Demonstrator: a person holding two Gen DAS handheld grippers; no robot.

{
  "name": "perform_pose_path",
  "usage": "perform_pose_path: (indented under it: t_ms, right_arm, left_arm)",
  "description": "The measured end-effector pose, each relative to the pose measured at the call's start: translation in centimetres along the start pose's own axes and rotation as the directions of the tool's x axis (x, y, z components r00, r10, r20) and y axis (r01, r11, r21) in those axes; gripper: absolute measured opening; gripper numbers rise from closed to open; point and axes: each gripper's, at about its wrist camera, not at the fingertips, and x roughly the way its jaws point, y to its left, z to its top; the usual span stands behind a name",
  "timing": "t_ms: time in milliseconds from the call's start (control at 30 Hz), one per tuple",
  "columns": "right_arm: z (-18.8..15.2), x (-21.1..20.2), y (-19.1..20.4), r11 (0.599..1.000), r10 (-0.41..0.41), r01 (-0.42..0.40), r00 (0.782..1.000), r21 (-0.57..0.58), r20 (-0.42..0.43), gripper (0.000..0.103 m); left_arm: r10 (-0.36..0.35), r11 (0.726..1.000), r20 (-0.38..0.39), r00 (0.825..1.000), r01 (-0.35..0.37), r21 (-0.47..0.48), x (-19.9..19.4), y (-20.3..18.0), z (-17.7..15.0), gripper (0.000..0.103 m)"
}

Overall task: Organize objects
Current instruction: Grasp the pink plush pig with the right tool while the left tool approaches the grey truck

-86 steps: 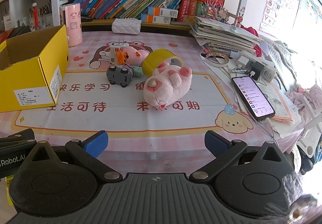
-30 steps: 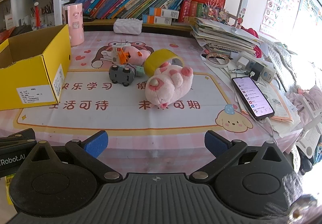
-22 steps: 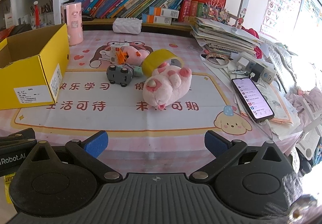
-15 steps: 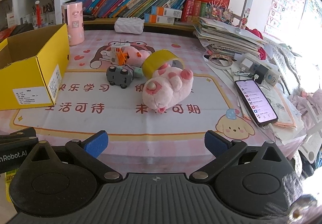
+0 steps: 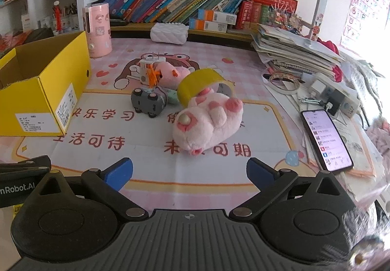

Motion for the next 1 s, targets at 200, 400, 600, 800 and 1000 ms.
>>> perform_pose_path:
  t_ms: [200, 400, 600, 800, 1000]
  right_arm:
    - [0.8, 1.2, -1.4, 1.000, 0.026, -0.026, 1.000, -0.014, 0.008, 0.101]
    - [1.6, 2.8, -2.9, 1.000, 0.029, -0.029, 1.000, -0.001, 0.004, 0.101]
    - [3.0, 4.8, -4.1, 0.996, 0.070, -0.070, 0.998, 0.054, -0.002, 0.103]
    - [4.4, 7.5, -4.6, 0.993, 0.083, -0.081, 0.996, 0.091, -0.017, 0.103]
    - [5.5, 10.8, -5.3, 0.986, 0.103, -0.092, 0.992, 0.140, -0.073, 0.103]
  left_arm:
    - [0.000, 1.000, -0.023, 1.000, 0.000, -0.016, 0.8, -1.2, 0.4, 0.103]
    - [-0.010, 0.999, -0.038, 0.999, 0.008, -0.041, 1.3, -1.9, 0.6, 0.103]
    - [0.005, 0.998, -0.026, 1.000, -0.006, -0.062, 1.3, -2.2, 0.9, 0.103]
    - [0.012, 0.997, 0.000, 1.000, -0.012, -0.071, 1.2, -2.3, 1.4, 0.103]
    - [0.030, 0.997, 0.012, 0.999, -0.029, -0.077, 1.5, -2.7, 1.9, 0.103]
